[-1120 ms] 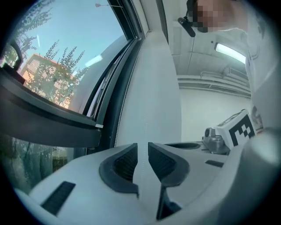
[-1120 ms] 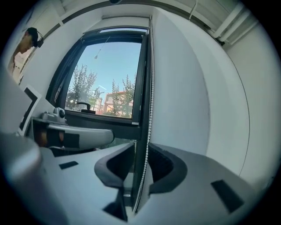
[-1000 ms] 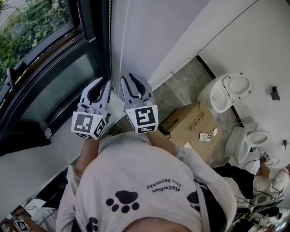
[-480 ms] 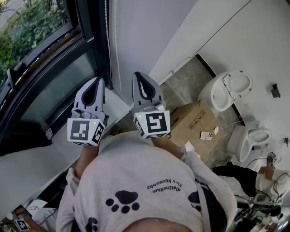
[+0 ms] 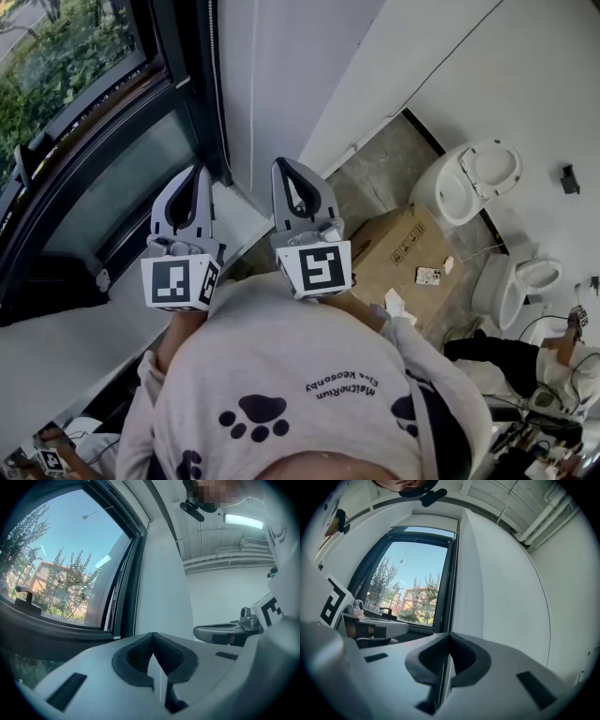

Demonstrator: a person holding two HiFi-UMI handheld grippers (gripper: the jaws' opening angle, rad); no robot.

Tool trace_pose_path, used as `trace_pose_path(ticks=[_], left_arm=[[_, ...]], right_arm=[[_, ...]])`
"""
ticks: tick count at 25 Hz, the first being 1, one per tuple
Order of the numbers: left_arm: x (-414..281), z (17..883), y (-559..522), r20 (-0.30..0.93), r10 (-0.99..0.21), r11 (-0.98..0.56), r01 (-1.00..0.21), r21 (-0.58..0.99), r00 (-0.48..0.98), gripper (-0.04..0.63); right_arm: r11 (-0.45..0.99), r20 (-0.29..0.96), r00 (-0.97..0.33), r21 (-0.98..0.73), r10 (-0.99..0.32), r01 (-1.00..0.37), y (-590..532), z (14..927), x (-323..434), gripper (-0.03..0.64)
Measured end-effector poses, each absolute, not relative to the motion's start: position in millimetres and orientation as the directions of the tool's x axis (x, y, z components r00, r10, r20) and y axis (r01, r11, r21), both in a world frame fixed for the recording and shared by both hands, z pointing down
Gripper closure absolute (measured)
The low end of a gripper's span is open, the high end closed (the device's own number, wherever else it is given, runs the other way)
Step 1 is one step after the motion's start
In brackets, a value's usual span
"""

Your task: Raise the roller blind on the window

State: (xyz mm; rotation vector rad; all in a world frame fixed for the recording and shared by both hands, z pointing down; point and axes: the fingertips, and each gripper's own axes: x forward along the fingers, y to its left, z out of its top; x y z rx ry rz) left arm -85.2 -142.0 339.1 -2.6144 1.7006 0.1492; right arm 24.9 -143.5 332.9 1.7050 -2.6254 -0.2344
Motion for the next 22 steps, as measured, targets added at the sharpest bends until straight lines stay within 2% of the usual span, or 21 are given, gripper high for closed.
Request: trace_pose_path(ticks=[22], left_arm=[[-68, 347, -131, -0.092, -0.917, -0.392, -0.919, 0.032, 0.388, 0.588]], right_arm=[[0.428, -0.034, -0.434, 0.115, -0.900, -0.897, -141, 351, 39, 0.609]])
